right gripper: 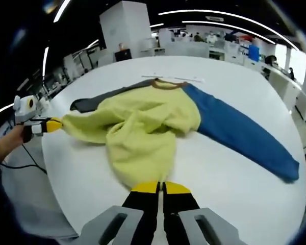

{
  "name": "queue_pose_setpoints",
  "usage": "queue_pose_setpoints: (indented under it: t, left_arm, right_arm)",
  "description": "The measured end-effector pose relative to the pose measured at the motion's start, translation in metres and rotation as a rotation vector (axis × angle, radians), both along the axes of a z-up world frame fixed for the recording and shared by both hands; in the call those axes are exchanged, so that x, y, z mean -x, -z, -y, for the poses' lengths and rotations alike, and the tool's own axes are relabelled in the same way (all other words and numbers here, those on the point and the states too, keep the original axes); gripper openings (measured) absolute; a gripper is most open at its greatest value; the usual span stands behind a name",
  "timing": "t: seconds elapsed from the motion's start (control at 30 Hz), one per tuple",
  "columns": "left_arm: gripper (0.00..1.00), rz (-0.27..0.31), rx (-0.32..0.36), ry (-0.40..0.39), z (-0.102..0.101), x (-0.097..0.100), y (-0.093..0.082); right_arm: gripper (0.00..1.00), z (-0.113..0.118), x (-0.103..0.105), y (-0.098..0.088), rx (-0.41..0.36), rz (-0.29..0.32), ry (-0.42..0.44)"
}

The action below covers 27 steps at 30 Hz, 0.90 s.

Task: Fold the garment on the visible template until the final outline fits inside the template.

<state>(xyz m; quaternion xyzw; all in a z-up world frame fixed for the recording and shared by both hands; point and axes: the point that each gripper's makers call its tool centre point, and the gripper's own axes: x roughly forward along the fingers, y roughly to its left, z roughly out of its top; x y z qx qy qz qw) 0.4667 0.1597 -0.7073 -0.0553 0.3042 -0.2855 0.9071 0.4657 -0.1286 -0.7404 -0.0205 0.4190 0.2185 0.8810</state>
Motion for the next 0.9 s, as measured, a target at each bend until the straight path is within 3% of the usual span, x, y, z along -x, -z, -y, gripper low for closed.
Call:
queue_pose_setpoints:
  t: [0.33, 0.47, 0.9]
  left_arm:
    - [0.01, -0.07, -0.023, 0.01, -0.005, 0.02, 0.012]
    - [0.01, -0.117, -0.033, -0.007, -0.011, 0.025, 0.024]
    - [0.01, -0.15, -0.055, -0.006, -0.028, 0.033, 0.024]
  right_arm:
    - [0.0, -0.003, 0.027, 0.001, -0.012, 0.014, -0.01]
    - [0.0, 0.0, 0.039, 0.007, 0.049, 0.022, -0.038]
    - [0.0, 0.016, 0.062, 0.011, 0.083, -0.008, -0.015]
